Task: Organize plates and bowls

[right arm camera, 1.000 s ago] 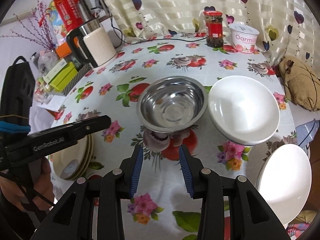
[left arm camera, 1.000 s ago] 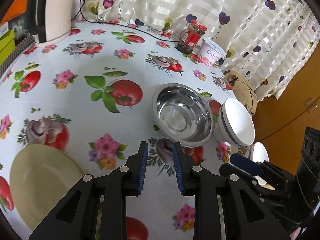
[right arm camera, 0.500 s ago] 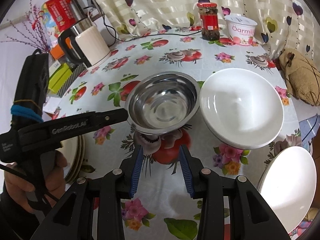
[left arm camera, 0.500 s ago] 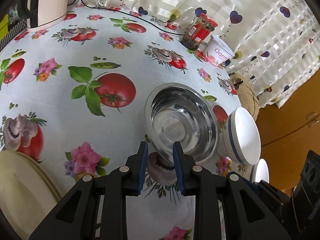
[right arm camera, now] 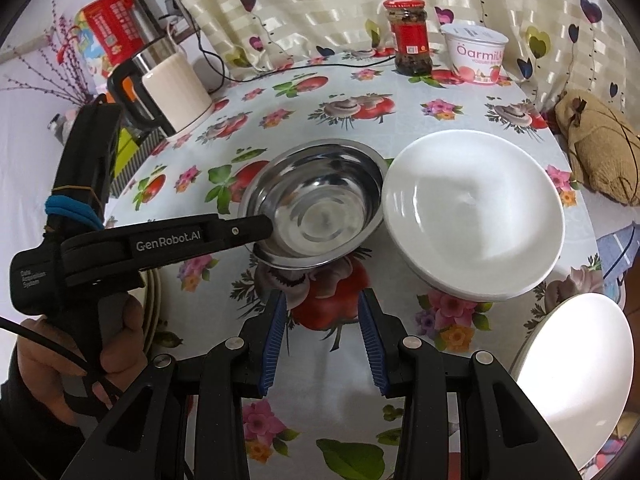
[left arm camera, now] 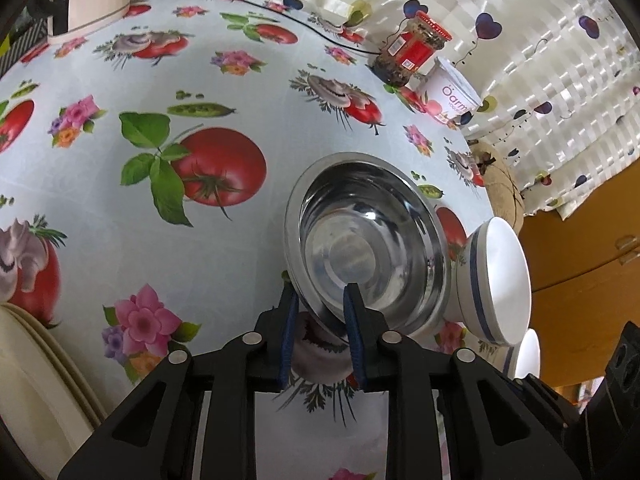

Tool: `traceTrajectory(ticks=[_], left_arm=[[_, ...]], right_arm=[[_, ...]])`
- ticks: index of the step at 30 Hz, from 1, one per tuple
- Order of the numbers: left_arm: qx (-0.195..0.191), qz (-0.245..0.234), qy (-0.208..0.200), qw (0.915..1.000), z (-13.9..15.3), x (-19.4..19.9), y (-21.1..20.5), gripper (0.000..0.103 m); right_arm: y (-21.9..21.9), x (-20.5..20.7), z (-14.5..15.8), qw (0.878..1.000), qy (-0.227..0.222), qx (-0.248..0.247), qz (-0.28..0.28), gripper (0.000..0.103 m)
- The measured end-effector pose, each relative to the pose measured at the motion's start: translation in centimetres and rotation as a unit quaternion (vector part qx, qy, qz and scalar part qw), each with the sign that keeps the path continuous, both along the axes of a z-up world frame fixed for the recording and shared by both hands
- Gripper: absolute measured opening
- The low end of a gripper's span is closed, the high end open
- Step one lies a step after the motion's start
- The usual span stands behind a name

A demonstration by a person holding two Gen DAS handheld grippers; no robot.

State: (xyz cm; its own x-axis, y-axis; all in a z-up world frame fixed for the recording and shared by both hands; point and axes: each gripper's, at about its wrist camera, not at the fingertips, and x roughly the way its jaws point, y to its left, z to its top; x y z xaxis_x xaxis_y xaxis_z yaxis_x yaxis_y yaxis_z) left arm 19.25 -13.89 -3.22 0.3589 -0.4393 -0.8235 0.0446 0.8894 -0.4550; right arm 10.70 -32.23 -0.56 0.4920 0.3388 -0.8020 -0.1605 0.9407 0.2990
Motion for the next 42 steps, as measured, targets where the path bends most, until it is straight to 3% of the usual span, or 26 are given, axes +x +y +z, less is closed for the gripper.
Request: traceTrajectory(ticks=[15,27,42], left_arm=[[0.006,-0.027,0.022,0.9994,0.2,-3.7,0.9,0.022],[0.014,-0.07,0.012,0.9974,0.7,-8.5,0.8,0.022],[0.024,-0.089,0.016,0.9956,0.5,-10.3,1.3,0.022]], right_arm=[[-0.6,-1.6,0.8,1.0,-0.005,-0.01,-0.007,0.037],[-0.6,-4.1,1.6,1.0,-0.011,-0.023,-0.014,0.037],[-0.8,-5.4,2.1,0.999,-0.014,-0.03,-0.025,0.037]])
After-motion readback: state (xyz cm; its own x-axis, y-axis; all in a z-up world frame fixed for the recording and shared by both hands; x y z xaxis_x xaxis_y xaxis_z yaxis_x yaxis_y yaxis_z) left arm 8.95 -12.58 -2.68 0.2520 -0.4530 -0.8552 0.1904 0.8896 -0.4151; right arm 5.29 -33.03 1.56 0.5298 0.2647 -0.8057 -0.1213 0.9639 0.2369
